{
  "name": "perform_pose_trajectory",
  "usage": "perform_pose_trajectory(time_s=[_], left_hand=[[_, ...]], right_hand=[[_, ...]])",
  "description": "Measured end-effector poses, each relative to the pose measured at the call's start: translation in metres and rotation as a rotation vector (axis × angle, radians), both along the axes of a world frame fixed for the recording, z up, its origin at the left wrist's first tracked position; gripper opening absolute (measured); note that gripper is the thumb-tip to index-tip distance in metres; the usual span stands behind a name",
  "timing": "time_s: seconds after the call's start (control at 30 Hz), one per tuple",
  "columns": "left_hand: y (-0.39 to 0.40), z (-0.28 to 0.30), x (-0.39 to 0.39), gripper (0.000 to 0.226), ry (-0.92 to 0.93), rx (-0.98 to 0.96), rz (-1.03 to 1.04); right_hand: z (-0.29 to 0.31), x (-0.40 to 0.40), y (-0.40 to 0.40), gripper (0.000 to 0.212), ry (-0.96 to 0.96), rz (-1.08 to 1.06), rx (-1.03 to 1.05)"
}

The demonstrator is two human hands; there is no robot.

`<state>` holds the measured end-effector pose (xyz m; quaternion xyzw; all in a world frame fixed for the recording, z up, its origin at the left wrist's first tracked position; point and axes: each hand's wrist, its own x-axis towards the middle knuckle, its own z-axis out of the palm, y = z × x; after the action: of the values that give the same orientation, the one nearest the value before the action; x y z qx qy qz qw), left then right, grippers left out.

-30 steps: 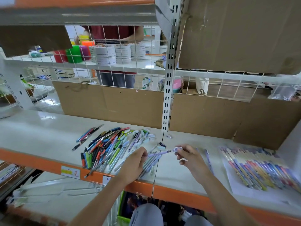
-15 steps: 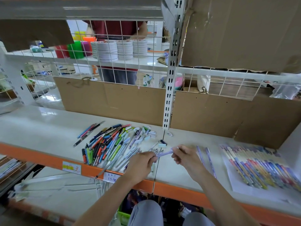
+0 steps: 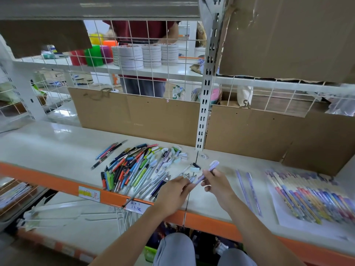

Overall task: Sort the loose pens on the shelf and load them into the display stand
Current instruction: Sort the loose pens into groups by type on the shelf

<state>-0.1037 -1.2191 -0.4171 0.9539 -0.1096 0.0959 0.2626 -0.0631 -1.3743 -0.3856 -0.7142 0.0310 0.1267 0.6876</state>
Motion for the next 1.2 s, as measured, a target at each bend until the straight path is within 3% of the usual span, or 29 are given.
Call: perform_pose_trajectory(time_s=[0.07,0.23,0.37,0.53,0.73,0.97,1.2], left_hand=[[0.009,-0.004,-0.002,0.030,0.018,-0.020,0.015],[0.030,-0.014,-0.003,0.016,0.048,0.013,0.100],[0.037,-0.015,-0.001,0.015,0.025,0.044,0.146],[0.049,-0.015,0.008,0.018,0.008,0.045,0.226],[0.068,-0.009,0.037,0.020,-0.045,0.084,0.383],[0.070,0.006,0.069,0.034,0.163,0.247,0.474],[0.084,0.018,0.055,0.017,0.272,0.380,0.475]], right_hand=[[0.000,0.005,-0.007,0.020,-0.048,0.012,-0.129],[-0.020,0.021,-0.031,0.034,-0.176,0.111,-0.727],[-0.028,0.026,-0.046,0.027,-0.194,0.155,-1.052],[-0.023,0.034,-0.062,0.013,-0.233,0.075,-1.146],[-0.020,0.035,-0.053,0.024,-0.319,0.096,-1.251],[-0.029,0.034,-0.008,0.023,-0.449,0.276,-1.061],[-0.018,0.062,0.050,0.022,-0.588,0.440,-0.994]])
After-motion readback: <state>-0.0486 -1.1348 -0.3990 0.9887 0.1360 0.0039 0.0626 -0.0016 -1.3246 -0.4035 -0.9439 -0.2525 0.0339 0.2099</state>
